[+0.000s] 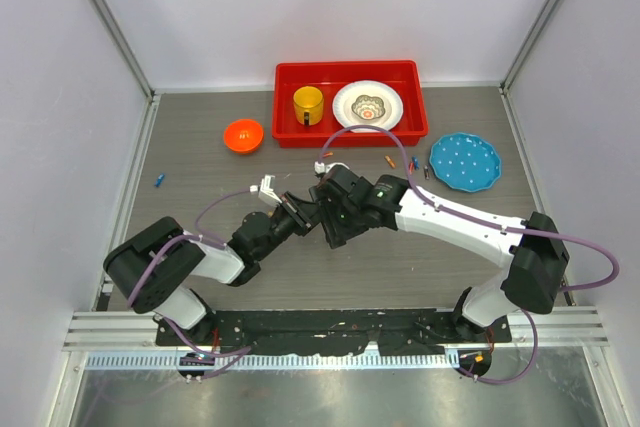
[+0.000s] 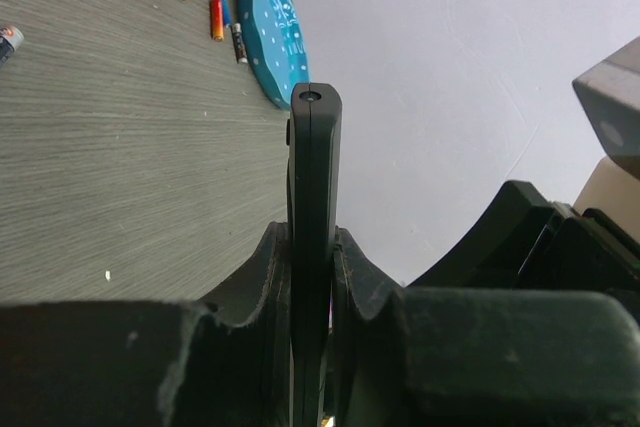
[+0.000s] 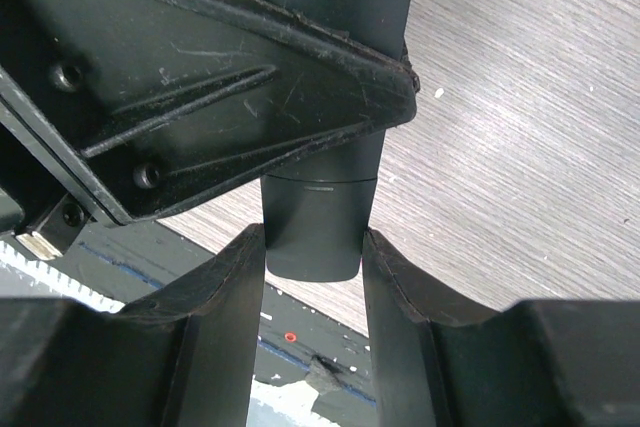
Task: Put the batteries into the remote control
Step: Load the battery cover into the remote control, then place the remote control at the center of the board.
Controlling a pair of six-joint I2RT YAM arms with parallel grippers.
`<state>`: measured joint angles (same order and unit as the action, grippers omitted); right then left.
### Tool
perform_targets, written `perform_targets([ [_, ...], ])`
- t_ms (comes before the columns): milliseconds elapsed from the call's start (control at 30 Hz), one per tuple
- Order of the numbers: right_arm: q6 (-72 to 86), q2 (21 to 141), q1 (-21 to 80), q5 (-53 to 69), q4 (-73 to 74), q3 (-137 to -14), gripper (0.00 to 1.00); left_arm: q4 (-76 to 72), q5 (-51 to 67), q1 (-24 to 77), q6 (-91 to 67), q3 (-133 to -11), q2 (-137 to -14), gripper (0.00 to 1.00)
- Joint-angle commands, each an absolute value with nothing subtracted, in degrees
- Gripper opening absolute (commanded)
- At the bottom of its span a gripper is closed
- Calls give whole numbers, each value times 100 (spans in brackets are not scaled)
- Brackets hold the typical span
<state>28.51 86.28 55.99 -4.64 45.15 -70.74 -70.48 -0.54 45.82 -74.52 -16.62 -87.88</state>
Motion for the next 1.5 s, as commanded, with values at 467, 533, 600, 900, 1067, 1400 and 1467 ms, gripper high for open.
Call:
perform_targets([
  [467, 2690, 8508, 5300, -836, 3894, -7225, 17, -8859, 185, 4878, -7506, -1652, -8490, 0],
  [533, 2690, 8342, 5300, -756, 3850, -7111, 29, -8859, 115, 4869, -7488, -1626, -8490, 0],
  [600, 2689, 8227, 5300, -642, 3885, -7040, 41, -8851, 53, 4869, -7410, -1591, -8482, 0],
  [900, 2637, 7401, 5300, -80, 4429, -7136, 61, -8508, -185, 4571, -7242, -1599, -8394, 0],
  [1067, 2373, 6971, 5309, -365, 4904, -7278, 66, -7746, -18, 4202, -6971, -1775, -8069, 0],
  [1400, 3103, 5784, 5300, -2575, 3104, -4932, 64, 1748, -2194, 3858, -4237, -4513, -6161, 0],
  [1467, 3085, 5704, 5300, -2488, 2734, -4651, 63, 2720, -2922, 3815, -4027, -5120, -6466, 0],
])
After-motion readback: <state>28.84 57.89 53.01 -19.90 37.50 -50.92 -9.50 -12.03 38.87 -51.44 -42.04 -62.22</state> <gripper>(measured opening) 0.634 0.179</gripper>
